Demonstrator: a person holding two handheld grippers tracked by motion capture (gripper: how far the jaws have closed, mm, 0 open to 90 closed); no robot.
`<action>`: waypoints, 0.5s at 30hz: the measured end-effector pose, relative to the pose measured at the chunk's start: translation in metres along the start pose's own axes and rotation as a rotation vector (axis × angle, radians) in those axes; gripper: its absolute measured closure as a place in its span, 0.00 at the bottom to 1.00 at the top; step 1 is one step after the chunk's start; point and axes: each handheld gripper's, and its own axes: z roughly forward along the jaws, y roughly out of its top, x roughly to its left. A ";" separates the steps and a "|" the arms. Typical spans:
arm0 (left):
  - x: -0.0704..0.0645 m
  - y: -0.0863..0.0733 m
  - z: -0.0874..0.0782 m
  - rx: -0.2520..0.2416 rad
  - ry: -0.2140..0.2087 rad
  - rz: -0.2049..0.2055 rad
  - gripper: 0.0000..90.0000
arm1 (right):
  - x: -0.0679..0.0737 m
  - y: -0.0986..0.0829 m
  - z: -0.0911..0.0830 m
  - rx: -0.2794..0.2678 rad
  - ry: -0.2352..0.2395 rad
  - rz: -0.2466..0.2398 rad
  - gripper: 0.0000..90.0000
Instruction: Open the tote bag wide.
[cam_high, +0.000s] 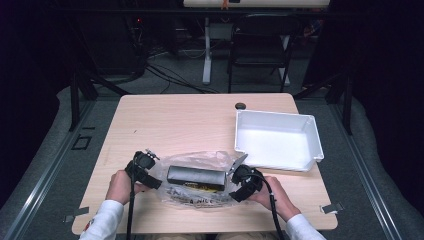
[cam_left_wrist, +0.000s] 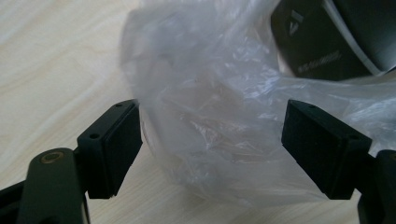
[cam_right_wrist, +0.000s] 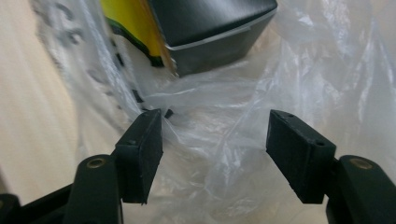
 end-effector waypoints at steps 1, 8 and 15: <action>0.000 0.000 0.001 0.003 0.003 0.005 0.22 | -0.002 0.000 0.001 -0.003 0.006 0.006 0.38; 0.004 -0.003 0.001 -0.030 -0.025 0.024 0.19 | -0.008 -0.004 0.003 0.007 0.034 0.014 0.31; 0.004 -0.007 -0.028 -0.178 -0.078 -0.001 0.11 | -0.011 -0.003 -0.021 -0.094 0.092 0.017 0.22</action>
